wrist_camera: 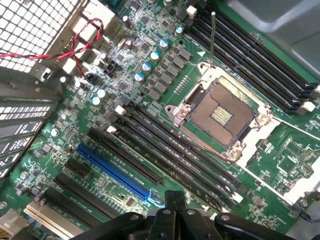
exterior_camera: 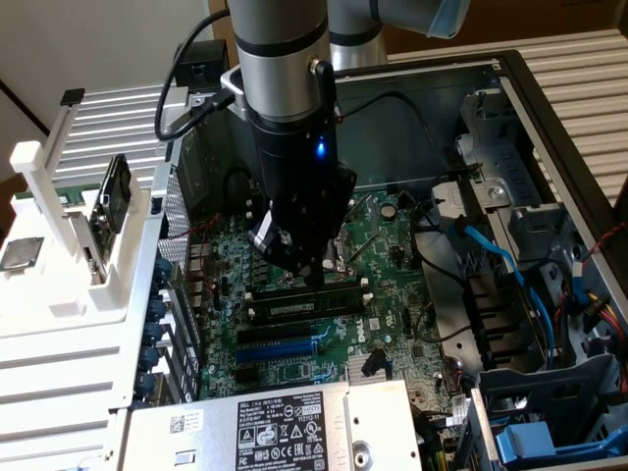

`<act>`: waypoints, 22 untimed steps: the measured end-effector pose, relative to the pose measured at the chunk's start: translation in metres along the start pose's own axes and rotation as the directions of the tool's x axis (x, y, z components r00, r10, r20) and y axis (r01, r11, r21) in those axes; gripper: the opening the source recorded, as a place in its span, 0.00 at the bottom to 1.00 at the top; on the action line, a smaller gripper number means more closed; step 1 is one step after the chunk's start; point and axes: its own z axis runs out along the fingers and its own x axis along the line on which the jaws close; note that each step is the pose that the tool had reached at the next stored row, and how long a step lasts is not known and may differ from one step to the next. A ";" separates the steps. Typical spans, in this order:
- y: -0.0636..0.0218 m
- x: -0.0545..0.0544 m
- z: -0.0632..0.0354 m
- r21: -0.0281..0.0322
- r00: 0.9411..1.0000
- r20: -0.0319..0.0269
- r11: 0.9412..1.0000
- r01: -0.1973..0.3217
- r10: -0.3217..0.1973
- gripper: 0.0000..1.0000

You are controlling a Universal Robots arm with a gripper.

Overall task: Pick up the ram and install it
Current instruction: 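Press down the ram until it locks into place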

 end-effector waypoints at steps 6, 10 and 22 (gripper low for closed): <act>0.0000 0.000 0.0000 -0.001 0.999 -0.003 0.999 -0.054 0.054 0.10; 0.0000 0.000 0.0000 -0.002 0.994 -0.007 0.994 -0.112 0.112 0.10; 0.0000 0.000 0.0000 -0.003 0.963 -0.017 0.963 -0.270 0.270 0.10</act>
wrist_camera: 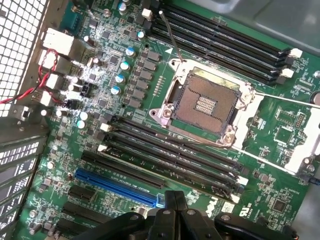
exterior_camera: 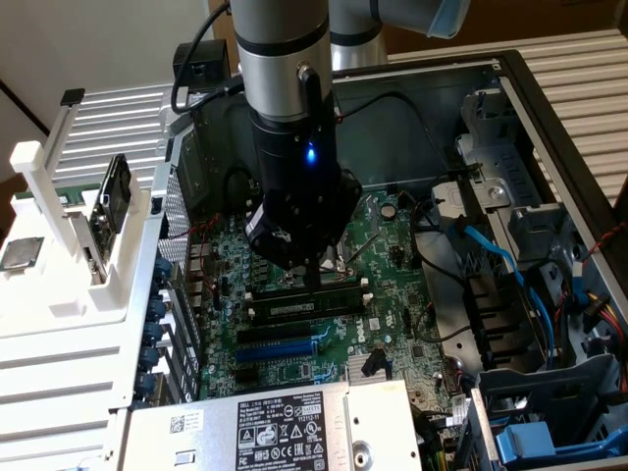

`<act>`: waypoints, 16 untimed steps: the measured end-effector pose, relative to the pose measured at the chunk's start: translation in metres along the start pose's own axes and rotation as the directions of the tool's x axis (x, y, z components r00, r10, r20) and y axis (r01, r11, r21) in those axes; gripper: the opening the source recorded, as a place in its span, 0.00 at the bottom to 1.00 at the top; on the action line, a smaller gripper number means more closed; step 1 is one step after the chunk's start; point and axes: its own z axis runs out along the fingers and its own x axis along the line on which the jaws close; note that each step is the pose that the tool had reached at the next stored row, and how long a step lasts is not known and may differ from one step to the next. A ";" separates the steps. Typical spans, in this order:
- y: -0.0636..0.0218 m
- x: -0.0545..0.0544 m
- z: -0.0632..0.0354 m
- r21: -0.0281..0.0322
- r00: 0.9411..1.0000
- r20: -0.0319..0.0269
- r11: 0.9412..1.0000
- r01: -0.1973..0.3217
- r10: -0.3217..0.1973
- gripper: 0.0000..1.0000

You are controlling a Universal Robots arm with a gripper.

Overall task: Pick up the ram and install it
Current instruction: 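Press down the ram until it locks into place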

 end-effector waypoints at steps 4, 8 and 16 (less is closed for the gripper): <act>0.0000 0.000 0.0001 -0.003 0.999 -0.002 0.999 -0.042 0.042 0.10; 0.0000 0.000 0.0000 -0.008 0.994 -0.004 0.994 -0.106 0.106 0.10; 0.0000 0.000 0.0000 -0.009 0.991 -0.006 0.991 -0.132 0.132 0.10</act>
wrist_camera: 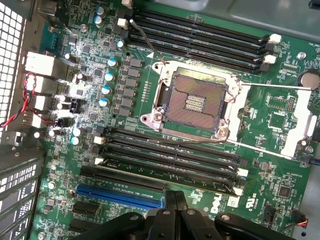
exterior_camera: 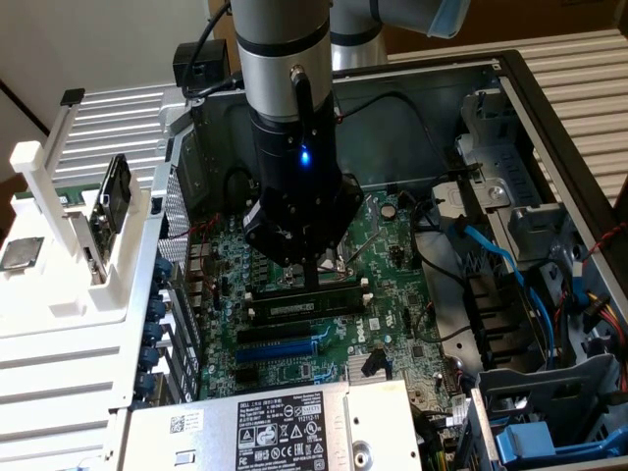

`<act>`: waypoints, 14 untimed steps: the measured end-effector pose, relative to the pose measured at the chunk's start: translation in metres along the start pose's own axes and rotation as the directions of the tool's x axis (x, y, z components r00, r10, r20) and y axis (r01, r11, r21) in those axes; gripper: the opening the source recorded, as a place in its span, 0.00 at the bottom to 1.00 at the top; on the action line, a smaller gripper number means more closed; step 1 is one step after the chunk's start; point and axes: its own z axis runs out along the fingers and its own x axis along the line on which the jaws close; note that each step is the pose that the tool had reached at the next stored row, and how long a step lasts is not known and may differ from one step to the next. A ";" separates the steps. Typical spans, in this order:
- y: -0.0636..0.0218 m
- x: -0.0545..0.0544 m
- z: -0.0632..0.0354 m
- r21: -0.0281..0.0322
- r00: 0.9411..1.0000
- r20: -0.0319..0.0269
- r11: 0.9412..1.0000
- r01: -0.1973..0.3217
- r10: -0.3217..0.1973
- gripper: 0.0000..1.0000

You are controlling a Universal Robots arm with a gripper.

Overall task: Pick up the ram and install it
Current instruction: 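Press down the ram until it locks into place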

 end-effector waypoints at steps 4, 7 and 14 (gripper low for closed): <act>0.0000 0.000 0.0000 0.000 1.000 0.000 1.000 0.000 0.000 0.10; 0.0000 0.000 0.0000 0.000 1.000 0.000 1.000 0.000 0.000 0.10; 0.0000 0.000 0.0000 0.001 0.998 -0.003 0.998 -0.056 0.056 0.10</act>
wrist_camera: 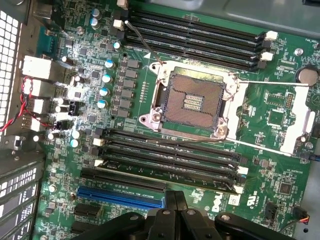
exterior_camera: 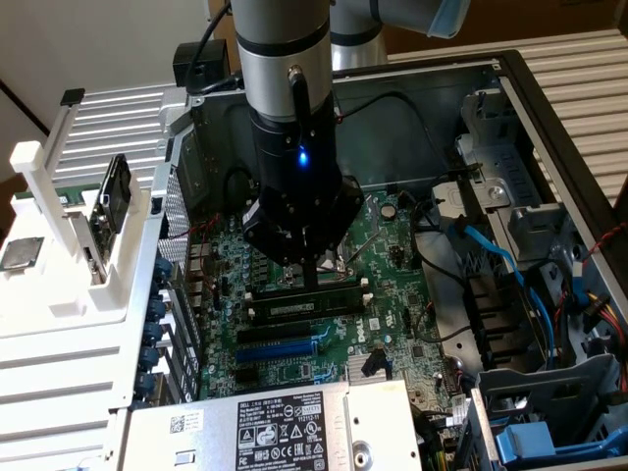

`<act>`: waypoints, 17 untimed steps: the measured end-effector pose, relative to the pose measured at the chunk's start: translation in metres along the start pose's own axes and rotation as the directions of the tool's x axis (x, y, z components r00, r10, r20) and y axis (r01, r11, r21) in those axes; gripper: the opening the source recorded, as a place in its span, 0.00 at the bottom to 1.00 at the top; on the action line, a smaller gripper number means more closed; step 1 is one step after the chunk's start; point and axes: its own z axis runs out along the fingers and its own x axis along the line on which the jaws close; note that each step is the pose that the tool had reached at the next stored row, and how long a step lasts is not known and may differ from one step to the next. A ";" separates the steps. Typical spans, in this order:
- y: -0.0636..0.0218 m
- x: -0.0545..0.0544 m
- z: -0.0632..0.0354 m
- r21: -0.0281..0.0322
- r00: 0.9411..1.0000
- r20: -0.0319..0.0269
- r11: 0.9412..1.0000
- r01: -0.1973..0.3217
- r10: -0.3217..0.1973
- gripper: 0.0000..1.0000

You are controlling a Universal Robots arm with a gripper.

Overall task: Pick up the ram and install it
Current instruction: 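Press down the ram until it locks into place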

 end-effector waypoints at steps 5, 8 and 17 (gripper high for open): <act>-0.0001 -0.001 0.0001 0.000 1.000 -0.002 1.000 -0.027 0.027 0.10; -0.0005 -0.003 0.0001 0.000 1.000 -0.002 1.000 -0.027 0.027 0.10; -0.0035 -0.024 0.0007 0.000 1.000 -0.005 1.000 -0.027 0.027 0.10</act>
